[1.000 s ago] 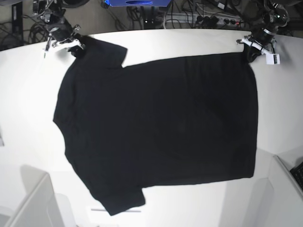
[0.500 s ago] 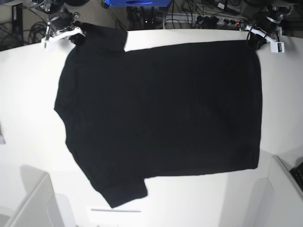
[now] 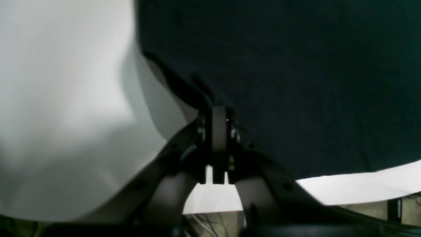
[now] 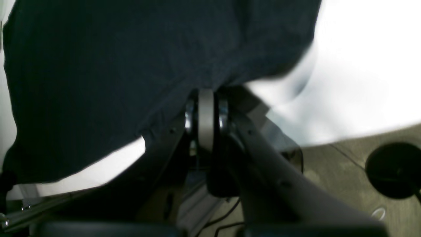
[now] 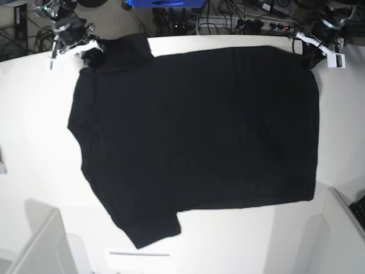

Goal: Fold the T-shirt properly
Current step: 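Lift the shoulders and drag them toward the hem with both grippers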

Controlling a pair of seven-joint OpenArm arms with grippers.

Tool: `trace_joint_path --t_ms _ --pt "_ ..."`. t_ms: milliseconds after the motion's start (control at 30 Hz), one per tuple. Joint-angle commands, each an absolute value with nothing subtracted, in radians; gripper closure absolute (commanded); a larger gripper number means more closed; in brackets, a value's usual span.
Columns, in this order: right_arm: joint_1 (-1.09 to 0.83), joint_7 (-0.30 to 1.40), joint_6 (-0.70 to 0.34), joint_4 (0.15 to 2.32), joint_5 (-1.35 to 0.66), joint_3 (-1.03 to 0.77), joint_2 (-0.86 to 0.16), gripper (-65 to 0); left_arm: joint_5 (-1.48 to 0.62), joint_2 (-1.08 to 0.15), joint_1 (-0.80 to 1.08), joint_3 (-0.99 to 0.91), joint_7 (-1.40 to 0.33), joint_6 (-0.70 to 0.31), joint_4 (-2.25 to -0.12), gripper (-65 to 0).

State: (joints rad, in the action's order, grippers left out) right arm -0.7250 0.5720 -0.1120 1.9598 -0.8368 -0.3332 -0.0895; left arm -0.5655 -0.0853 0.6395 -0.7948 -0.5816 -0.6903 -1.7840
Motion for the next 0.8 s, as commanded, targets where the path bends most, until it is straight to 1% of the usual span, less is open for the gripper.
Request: trace_joint_path --t_ms 0,67,233,467,567,767 --pt "-0.717 0.553 -0.114 1.980 -0.851 -0.335 -0.094 0.0 -0.581 -0.101 0.644 -0.805 -0.558 -0.698 -1.813 0.0" --pt "-0.690 0.567 -0.114 1.982 -0.851 -0.334 -0.096 0.0 -0.582 -0.101 0.642 -0.805 -0.558 -0.698 -1.833 0.0" --pt "-0.576 0.688 -0.114 1.982 -0.851 -0.337 -0.096 0.0 -0.582 -0.099 0.608 -0.805 -0.558 -0.698 -1.856 0.0" --pt "-0.426 0.805 -0.108 1.975 -0.848 -0.337 -0.096 0.0 -0.584 -0.079 0.561 -0.802 -0.561 -0.698 -1.857 0.0" --pt "-0.369 0.843 -0.107 1.972 -0.845 -0.337 -0.096 0.0 -0.584 -0.077 0.512 -0.808 -0.644 -0.698 -1.856 0.0" --pt "-0.266 0.883 -0.107 1.896 -0.845 -0.335 -0.096 0.0 -0.575 -0.041 0.397 -0.924 -0.754 -0.698 -1.856 0.0"
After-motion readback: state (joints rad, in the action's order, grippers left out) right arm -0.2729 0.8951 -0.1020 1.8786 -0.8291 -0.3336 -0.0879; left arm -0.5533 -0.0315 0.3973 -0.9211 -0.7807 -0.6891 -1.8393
